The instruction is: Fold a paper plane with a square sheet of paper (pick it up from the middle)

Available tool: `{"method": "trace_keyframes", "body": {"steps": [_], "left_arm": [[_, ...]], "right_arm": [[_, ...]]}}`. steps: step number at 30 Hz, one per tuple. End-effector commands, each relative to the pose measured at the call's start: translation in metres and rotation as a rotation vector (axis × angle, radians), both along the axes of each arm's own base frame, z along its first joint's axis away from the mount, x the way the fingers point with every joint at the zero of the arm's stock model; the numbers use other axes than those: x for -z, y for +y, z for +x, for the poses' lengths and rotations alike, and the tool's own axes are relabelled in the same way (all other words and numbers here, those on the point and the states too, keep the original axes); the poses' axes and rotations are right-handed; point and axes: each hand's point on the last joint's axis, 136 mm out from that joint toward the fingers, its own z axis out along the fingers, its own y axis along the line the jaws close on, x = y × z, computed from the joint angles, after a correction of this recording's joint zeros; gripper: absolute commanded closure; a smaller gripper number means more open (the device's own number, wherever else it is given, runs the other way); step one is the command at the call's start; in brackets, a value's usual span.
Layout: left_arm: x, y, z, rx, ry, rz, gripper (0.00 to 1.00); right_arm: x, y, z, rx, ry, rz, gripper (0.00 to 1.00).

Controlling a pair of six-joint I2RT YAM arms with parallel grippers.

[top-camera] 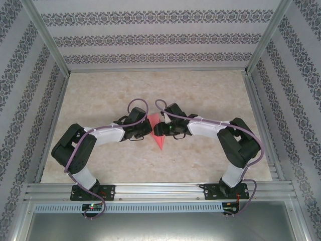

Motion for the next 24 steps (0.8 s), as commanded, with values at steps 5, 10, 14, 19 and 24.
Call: {"method": "trace_keyframes", "body": {"steps": [5, 10, 14, 19, 24], "left_arm": [[0.0, 0.008, -0.002, -0.009, 0.004, 0.022, 1.0], [0.001, 0.006, -0.002, 0.001, 0.008, 0.019, 1.0], [0.001, 0.005, -0.002, 0.002, 0.011, 0.015, 1.0], [-0.001, 0.003, 0.0, 0.002, 0.008, 0.004, 1.0], [-0.004, 0.001, 0.001, 0.005, 0.005, -0.009, 1.0]], "right_arm": [[0.01, 0.006, 0.0, -0.077, -0.004, -0.036, 0.34], [0.01, 0.007, 0.005, -0.111, -0.046, -0.055, 0.25], [0.013, 0.008, 0.009, -0.135, -0.058, -0.08, 0.23], [0.008, 0.02, -0.006, -0.169, 0.001, 0.011, 0.29], [0.006, 0.02, -0.018, -0.134, 0.084, 0.081, 0.32]]}}
